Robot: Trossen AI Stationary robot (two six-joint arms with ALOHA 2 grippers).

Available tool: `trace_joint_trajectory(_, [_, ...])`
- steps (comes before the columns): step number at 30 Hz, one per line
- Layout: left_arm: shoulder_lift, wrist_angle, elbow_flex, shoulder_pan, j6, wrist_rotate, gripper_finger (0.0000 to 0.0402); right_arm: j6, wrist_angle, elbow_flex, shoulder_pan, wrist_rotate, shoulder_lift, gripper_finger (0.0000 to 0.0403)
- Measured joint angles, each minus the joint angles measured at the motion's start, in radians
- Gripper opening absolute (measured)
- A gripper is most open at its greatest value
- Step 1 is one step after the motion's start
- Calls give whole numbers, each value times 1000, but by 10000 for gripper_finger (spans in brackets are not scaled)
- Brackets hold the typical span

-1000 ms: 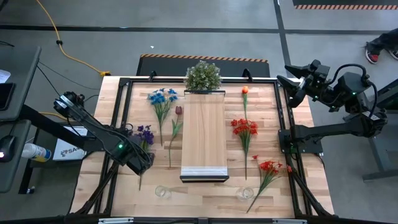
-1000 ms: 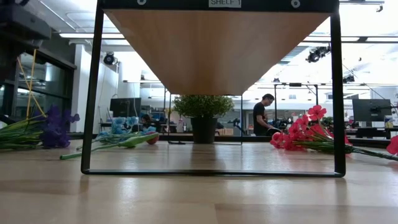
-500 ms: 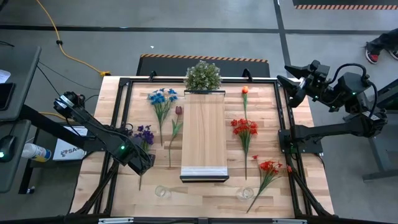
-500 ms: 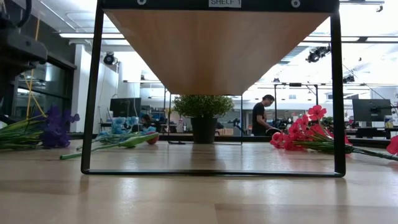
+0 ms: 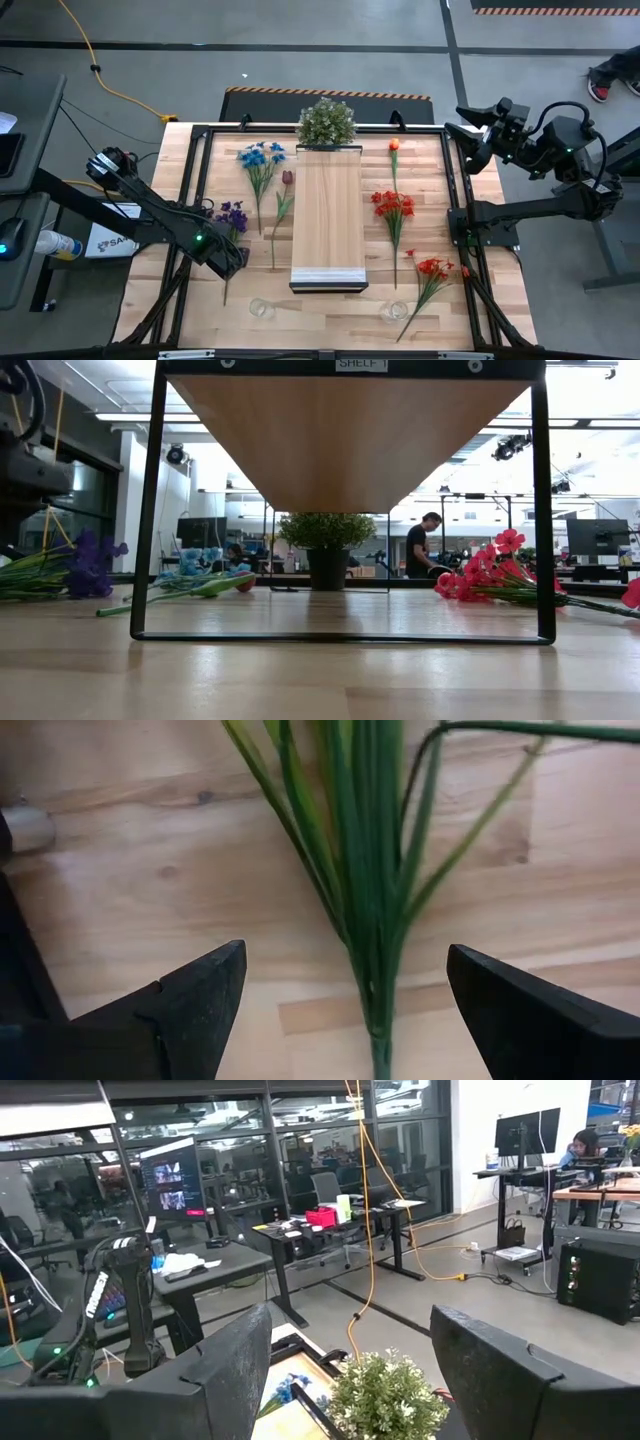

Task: Pick and place flowers into a vace then onto a shelf
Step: Put the purple flowers into the left transparent vase

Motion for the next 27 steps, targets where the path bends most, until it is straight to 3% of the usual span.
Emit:
trace_joint_trajectory(9, [0,62,-45,5,-3,-7,378,0,0,0,0,0,2,262])
trace_joint_trajectory(18, [2,78,-57,110,68,41,378,39,0,0,0,-2,2,262])
trace_joint_trajectory(27, [2,63,-58,152,107,52,373,49,-5,0,0,-71,2,262])
